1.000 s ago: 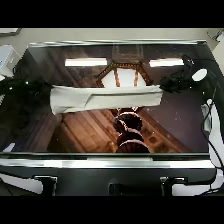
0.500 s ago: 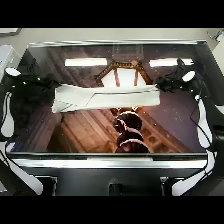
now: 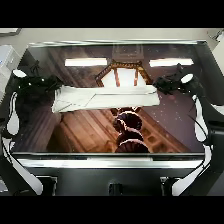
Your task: Fold the clothes and pants, and hang the long-sleeved shirts on hangers.
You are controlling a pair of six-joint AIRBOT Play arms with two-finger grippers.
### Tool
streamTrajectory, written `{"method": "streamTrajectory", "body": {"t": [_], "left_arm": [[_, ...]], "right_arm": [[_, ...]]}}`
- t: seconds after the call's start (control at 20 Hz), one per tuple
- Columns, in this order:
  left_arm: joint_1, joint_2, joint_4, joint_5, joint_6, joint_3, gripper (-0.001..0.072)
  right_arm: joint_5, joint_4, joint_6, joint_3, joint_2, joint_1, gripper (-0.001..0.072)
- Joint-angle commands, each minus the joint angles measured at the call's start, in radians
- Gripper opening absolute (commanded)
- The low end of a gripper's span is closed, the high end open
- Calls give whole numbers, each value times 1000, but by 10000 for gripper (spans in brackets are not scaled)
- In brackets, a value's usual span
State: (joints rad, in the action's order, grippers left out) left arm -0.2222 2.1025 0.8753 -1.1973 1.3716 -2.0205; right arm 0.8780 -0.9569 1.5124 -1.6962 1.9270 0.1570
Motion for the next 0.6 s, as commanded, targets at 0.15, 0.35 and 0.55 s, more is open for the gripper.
{"method": "streamTrajectory", "body": {"t": [0.15,0.35,0.55], "left_arm": [[11,-129,208,-138,107,-29,609],[48,-204,253,-217,123,-29,667],[72,-231,255,-252,164,-29,668]], "right_arm": [[196,-4,96,-97,23,122,536],[347,130,-15,-97,96,123,626],[349,146,-39,-96,136,122,624]]}}
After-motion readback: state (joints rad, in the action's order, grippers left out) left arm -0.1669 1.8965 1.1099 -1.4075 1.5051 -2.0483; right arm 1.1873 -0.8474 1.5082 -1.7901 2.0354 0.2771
